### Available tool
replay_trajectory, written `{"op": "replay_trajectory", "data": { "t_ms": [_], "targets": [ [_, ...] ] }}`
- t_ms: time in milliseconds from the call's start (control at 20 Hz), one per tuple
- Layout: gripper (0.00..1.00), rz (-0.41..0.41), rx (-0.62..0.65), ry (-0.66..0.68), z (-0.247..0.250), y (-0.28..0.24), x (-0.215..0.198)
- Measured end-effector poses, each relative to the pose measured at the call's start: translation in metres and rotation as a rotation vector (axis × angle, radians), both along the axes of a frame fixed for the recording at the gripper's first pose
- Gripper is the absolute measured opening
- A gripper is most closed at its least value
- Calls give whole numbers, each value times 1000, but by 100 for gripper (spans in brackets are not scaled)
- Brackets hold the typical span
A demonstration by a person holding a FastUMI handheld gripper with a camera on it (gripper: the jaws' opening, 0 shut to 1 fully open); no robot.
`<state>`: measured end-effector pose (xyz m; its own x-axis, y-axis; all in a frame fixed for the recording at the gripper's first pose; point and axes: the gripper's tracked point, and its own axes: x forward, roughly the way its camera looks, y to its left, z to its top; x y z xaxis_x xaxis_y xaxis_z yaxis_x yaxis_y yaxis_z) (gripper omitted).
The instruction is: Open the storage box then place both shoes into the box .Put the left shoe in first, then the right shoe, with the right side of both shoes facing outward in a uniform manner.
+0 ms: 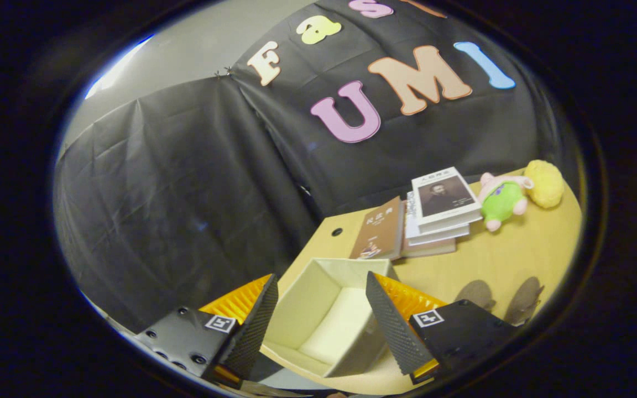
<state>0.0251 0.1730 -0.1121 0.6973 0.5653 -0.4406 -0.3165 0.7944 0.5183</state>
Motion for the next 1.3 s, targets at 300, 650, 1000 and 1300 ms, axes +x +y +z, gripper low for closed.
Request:
{"op": "replay_trajectory", "data": {
  "t_ms": [300, 650, 1000, 1300],
  "targets": [
    [100, -84, -171, -23, -38, -81, -2],
    [100, -126, -391, -14, -101, -146, -13],
    [100, -107, -479, 123, -186, -170, -31],
    [97, -80, -501, 217, -226, -167, -40]
  ]
}}
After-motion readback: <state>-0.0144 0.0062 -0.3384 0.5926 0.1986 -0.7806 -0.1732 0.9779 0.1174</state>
